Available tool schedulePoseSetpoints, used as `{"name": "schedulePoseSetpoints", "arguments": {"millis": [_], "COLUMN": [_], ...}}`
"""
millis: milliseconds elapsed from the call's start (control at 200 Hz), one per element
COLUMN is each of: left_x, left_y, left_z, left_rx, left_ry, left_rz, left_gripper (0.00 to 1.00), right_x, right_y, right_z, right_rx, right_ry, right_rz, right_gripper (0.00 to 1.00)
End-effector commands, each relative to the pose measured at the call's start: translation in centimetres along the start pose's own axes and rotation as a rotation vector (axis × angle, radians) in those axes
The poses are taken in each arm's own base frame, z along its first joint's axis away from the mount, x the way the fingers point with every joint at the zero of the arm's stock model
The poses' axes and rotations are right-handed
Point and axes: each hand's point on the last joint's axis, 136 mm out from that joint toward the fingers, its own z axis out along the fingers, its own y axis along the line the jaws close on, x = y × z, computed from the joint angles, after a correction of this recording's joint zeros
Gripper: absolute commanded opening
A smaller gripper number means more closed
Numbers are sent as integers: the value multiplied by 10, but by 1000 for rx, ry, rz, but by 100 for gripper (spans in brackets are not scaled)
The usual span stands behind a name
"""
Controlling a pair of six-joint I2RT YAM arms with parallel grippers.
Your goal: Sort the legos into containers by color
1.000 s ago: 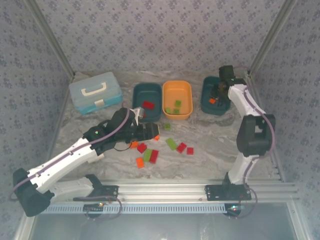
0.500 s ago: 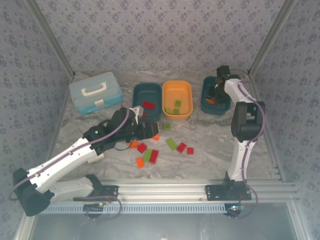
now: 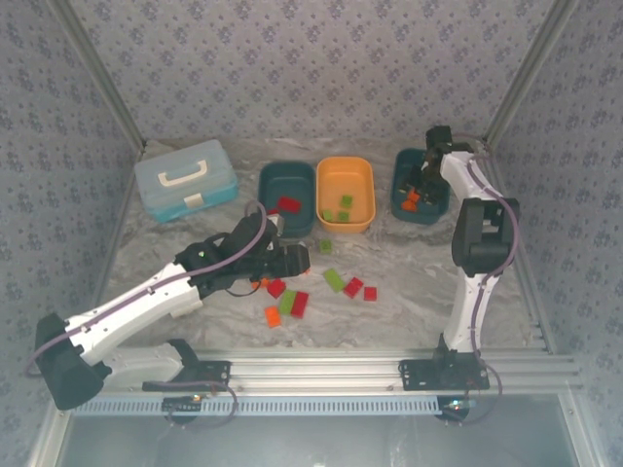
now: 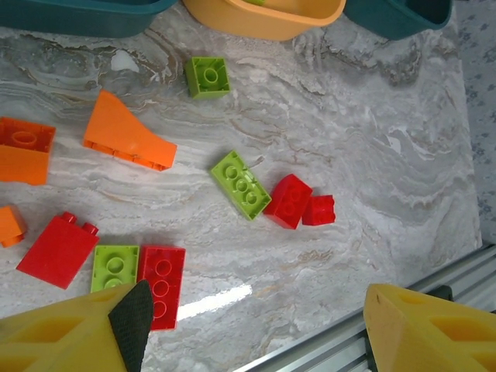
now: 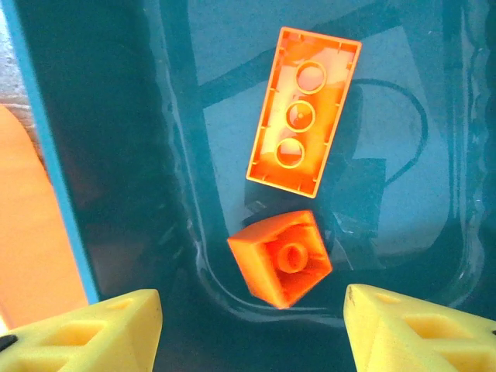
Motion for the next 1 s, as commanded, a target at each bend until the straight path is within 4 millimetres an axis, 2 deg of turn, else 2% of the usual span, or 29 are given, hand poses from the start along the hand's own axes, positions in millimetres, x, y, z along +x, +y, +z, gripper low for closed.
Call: {"name": "schedulePoseSetpoints", "arguments": {"millis": [0,45,145,245,325,420,570,595,734,889,994], "left_x": [0,3,10,14,19,26,35,35,38,40,27], "left_y": [1,2,5,6,-2,-16,-38,-40,-29,-33,-3], "left_z": [-3,-3,-1,2,8,24,60,65,88,107,93], "left_rx": [-43,-57,-80,-85,-67,-60,-44,-49,-134,-181,-341], "left_ry": [1,8,24,36,63,109,168,172,190,225,180], "left_rz": [37,45,61,68,92,133,151,145,98,127,132], "left_gripper": [74,73,72,72,71,71,68,67,65,65,64], "right_x": [-14,-17,-18,-4,23,72,151,167,222,257,267], "right_y": [14,16,30,43,50,61,62,56,36,11,9], "right_z": [-51,-64,-112,-158,-187,-207,-221,-212,-210,-208,-208], "right_rx": [-25,-23,-47,-84,-117,-174,-266,-265,-302,-297,-322], "right_ry": [-87,-120,-236,-344,-414,-445,-436,-408,-353,-321,-299], "right_rz": [-23,-30,-60,-81,-98,-136,-195,-198,-214,-213,-220], "right_gripper": [64,64,63,62,62,62,62,62,61,61,61]}}
